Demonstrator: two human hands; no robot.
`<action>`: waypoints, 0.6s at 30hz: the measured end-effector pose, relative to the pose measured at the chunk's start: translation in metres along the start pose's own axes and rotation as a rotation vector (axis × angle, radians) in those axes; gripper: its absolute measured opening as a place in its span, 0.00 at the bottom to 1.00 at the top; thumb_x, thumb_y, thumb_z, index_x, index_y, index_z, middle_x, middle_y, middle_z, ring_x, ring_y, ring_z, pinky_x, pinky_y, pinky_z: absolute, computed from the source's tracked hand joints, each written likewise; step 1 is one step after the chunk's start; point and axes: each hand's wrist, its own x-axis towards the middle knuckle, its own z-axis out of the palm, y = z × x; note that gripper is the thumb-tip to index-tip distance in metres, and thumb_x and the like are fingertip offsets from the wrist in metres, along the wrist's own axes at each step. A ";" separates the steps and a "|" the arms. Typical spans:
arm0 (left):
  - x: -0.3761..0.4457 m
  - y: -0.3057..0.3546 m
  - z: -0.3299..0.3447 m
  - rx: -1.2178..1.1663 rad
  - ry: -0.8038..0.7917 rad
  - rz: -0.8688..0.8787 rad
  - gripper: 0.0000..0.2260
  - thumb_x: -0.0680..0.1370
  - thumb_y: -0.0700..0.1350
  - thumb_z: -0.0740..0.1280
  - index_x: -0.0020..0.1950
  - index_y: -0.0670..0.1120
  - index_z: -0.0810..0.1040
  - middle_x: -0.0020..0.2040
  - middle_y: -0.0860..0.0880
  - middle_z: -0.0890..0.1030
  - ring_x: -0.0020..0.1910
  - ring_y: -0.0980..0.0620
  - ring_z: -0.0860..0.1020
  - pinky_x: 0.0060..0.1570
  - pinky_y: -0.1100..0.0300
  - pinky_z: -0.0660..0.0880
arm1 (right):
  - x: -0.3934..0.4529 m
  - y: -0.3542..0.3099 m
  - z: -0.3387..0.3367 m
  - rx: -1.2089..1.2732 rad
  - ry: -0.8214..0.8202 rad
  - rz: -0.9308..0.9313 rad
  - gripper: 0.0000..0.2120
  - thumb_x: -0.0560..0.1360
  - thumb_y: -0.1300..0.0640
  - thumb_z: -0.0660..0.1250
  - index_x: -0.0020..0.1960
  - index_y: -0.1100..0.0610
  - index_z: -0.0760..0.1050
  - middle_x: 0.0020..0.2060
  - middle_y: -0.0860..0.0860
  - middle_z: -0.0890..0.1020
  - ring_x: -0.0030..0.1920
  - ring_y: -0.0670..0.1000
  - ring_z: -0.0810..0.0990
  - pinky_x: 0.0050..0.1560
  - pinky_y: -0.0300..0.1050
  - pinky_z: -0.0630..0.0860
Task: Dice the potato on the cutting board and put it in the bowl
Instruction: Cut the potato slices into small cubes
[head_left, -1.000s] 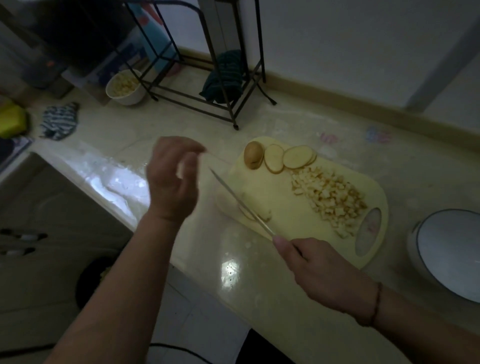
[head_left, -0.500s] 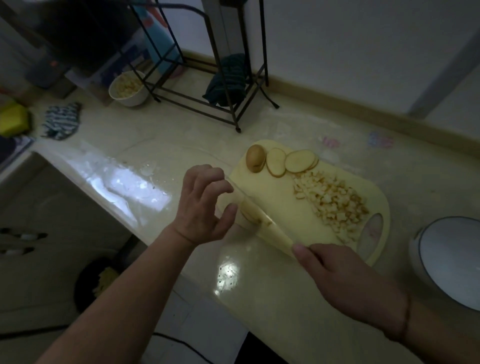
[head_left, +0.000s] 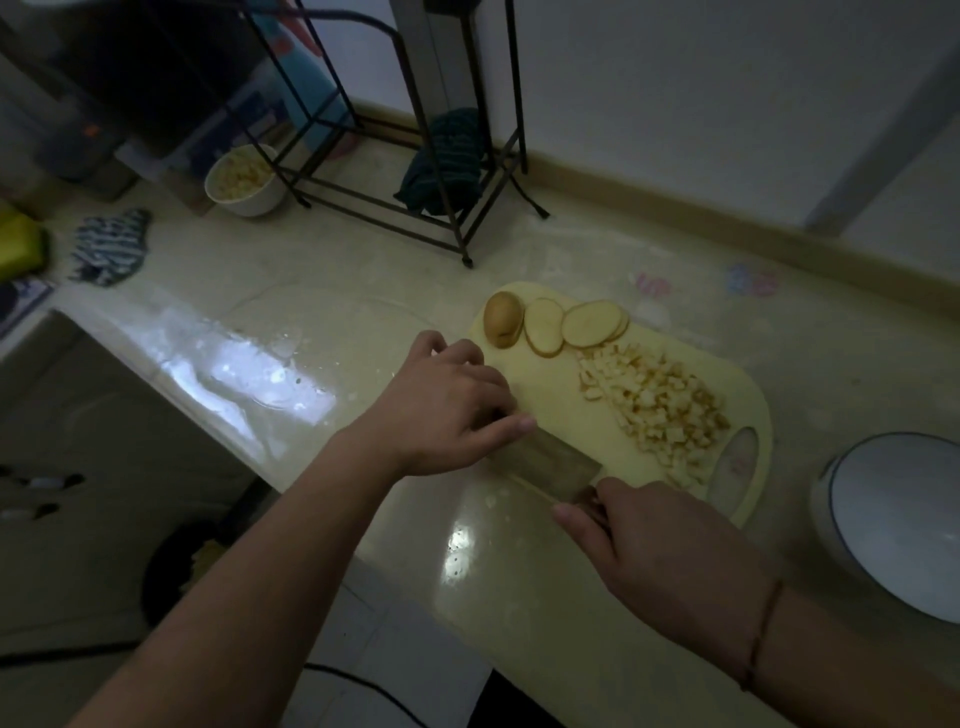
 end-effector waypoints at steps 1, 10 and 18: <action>0.000 0.000 -0.001 -0.021 -0.002 0.002 0.34 0.79 0.70 0.40 0.52 0.57 0.84 0.52 0.61 0.83 0.56 0.54 0.73 0.57 0.49 0.62 | 0.000 0.000 0.000 0.001 0.009 -0.001 0.23 0.75 0.30 0.42 0.44 0.46 0.63 0.43 0.49 0.79 0.47 0.51 0.80 0.38 0.45 0.64; -0.018 -0.063 0.009 -0.373 0.694 -0.390 0.14 0.80 0.48 0.60 0.54 0.42 0.82 0.51 0.48 0.80 0.50 0.48 0.77 0.53 0.43 0.73 | -0.019 0.020 0.002 0.323 0.004 0.123 0.31 0.67 0.27 0.41 0.34 0.51 0.69 0.29 0.48 0.77 0.36 0.46 0.77 0.37 0.44 0.68; -0.004 -0.038 0.044 0.066 0.041 0.182 0.44 0.72 0.76 0.61 0.78 0.49 0.65 0.71 0.47 0.71 0.63 0.48 0.73 0.58 0.51 0.70 | -0.012 0.043 0.000 0.497 0.004 0.308 0.31 0.70 0.31 0.46 0.32 0.57 0.69 0.26 0.53 0.75 0.26 0.44 0.72 0.33 0.41 0.68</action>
